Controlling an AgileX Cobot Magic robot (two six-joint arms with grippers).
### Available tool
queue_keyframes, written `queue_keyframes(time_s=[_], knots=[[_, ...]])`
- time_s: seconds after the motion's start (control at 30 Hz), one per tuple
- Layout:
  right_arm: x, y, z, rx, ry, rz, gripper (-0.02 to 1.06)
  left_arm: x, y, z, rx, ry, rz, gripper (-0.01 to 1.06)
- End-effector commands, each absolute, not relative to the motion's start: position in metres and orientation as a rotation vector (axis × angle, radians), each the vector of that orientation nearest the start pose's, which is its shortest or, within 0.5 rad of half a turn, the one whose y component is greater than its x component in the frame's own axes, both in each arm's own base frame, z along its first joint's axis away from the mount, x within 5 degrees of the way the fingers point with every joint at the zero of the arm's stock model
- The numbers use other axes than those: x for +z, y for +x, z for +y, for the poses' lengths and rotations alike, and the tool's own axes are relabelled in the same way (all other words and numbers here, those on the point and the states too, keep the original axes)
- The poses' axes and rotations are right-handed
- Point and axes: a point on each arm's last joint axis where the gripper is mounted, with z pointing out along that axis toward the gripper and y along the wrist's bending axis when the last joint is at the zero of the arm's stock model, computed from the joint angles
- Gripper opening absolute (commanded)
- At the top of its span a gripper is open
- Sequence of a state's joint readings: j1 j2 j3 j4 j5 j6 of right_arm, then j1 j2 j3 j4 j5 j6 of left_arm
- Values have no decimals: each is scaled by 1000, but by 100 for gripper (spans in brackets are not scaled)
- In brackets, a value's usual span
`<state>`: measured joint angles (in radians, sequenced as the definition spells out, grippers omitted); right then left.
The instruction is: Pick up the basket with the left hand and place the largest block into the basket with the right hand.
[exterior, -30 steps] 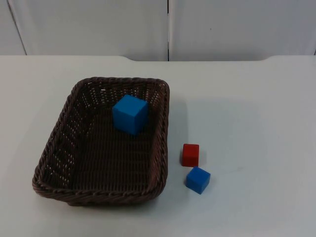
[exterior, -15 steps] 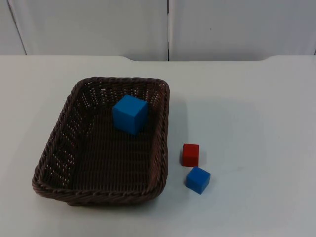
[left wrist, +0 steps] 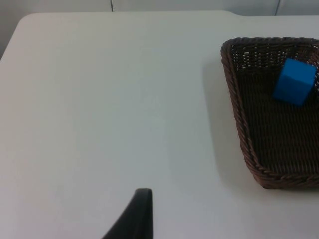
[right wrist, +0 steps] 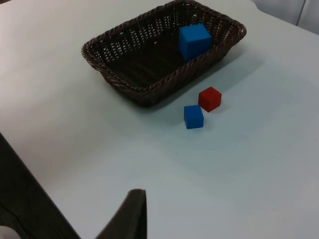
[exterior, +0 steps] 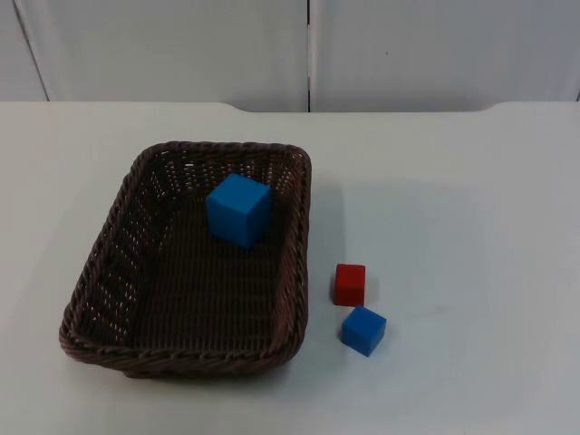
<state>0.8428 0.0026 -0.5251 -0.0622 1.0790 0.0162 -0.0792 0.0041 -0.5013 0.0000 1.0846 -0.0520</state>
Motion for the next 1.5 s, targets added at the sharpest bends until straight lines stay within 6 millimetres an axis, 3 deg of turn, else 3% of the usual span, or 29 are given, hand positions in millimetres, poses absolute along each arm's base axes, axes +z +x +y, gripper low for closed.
queue_keyframes(time_s=[0.0, 0.33, 1.47], knots=[[280, -1, -9, 455, -831, 1901, 105, 276, -5, 0, -86, 25, 2059, 105], [280, -2, -9, 407, -754, 1927, 105, 276, -5, 0, -86, 25, 2059, 105], [280, -6, -7, 39, -157, 2038, 105, 276, -5, 0, -86, 25, 2059, 105]])
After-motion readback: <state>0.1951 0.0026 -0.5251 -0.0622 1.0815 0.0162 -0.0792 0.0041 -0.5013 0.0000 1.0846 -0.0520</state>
